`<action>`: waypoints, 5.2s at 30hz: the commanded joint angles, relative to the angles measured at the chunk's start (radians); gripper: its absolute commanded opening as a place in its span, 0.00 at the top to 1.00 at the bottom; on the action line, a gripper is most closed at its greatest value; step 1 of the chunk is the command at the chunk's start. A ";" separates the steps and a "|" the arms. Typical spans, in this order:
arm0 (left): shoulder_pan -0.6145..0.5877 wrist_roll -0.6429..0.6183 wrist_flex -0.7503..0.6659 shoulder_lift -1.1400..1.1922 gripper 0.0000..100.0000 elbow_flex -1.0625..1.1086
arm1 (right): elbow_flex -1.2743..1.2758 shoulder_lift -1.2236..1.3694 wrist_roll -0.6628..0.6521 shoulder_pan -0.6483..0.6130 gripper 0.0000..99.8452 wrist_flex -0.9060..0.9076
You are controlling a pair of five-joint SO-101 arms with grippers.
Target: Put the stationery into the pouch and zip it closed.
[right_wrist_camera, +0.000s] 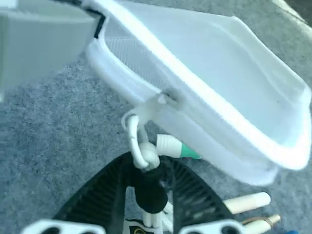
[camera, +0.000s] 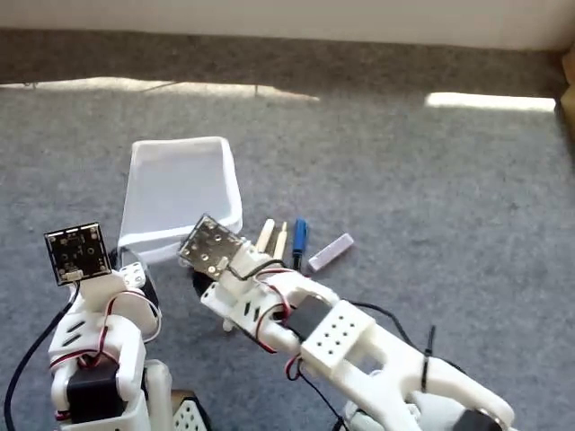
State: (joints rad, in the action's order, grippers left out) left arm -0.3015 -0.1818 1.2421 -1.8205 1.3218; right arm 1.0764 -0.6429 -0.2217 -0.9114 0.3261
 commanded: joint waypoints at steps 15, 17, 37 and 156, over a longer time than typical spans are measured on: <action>-0.019 -0.008 -0.023 -0.015 0.99 -0.030 | -0.012 -0.325 -0.026 0.070 0.99 0.401; -0.019 -0.008 -0.023 -0.015 0.97 -0.030 | -0.012 -0.325 -0.026 0.070 0.99 0.420; -0.016 -0.003 -0.264 -0.015 0.85 0.188 | -0.013 -0.328 -0.028 0.071 0.99 0.513; 0.081 0.101 0.203 0.746 0.99 -0.816 | 0.015 -0.693 0.207 0.489 0.79 0.486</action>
State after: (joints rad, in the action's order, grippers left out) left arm -0.2386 -0.0330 1.4369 -1.1945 0.6329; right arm 1.0994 -1.3226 -0.0207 -0.4342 0.8401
